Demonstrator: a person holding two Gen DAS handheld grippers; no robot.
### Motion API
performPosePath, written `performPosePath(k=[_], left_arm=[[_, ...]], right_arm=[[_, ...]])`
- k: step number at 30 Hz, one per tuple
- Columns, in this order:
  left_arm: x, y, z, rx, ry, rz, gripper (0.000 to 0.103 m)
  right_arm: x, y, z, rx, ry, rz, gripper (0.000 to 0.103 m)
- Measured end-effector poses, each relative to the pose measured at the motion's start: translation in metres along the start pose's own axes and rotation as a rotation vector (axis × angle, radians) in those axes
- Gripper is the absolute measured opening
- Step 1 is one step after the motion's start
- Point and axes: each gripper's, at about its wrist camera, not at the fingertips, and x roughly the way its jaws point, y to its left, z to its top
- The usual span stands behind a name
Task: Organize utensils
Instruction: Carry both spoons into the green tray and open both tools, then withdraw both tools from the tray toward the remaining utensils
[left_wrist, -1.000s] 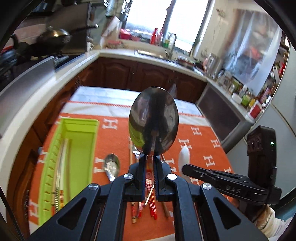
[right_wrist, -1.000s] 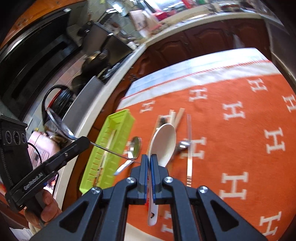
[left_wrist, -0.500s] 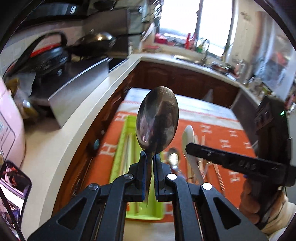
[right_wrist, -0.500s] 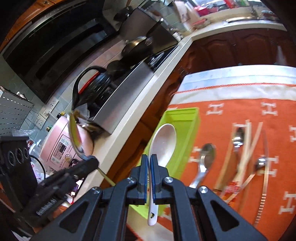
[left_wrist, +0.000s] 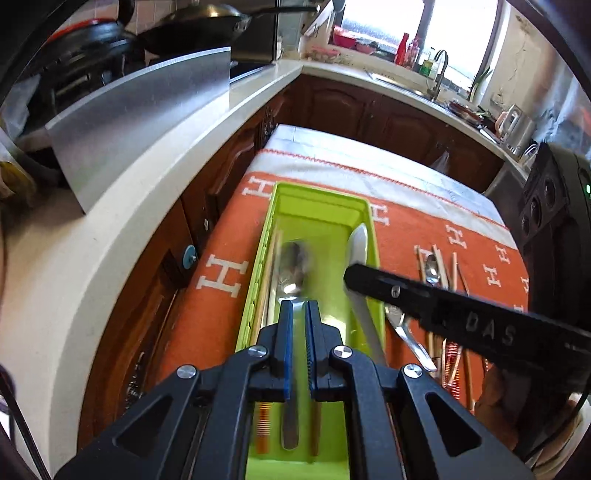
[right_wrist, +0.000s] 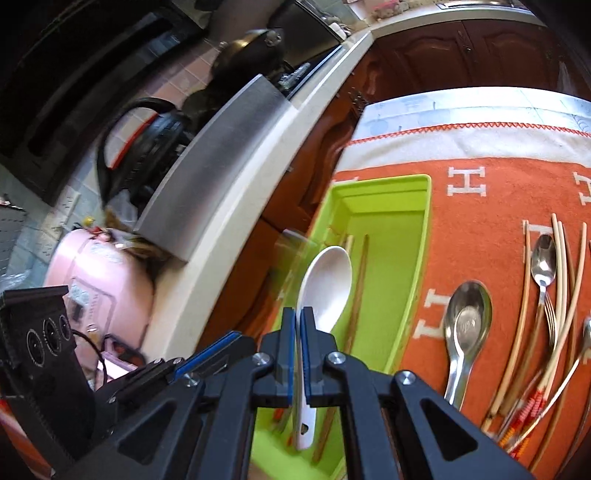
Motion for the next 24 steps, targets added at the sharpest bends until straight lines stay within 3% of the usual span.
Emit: performPosePath(k=[6, 9, 14, 16, 24], left_arm=[[0.021, 0.005, -0.007, -0.017, 0.032, 0.007, 0.006], [0.024, 0.009, -0.007, -0.030, 0.036, 0.025, 0.014], [0.018, 0.014, -0.007, -0.047, 0.009, 0.048, 0.042], [0.015, 0.014, -0.007, -0.049, 0.001, 0.059, 0.049], [0.005, 0.001, -0.008, -0.032, -0.005, 0.077, 0.059]], right_arm=[[0.020, -0.014, 0.013, 0.001, -0.011, -0.079, 0.003], [0.028, -0.018, 0.017, 0.002, -0.001, -0.099, 0.004], [0.038, -0.018, 0.018, -0.006, 0.028, -0.115, 0.007], [0.035, -0.017, 0.018, -0.009, 0.022, -0.113, 0.009], [0.003, -0.016, 0.011, -0.035, -0.018, -0.124, 0.010]])
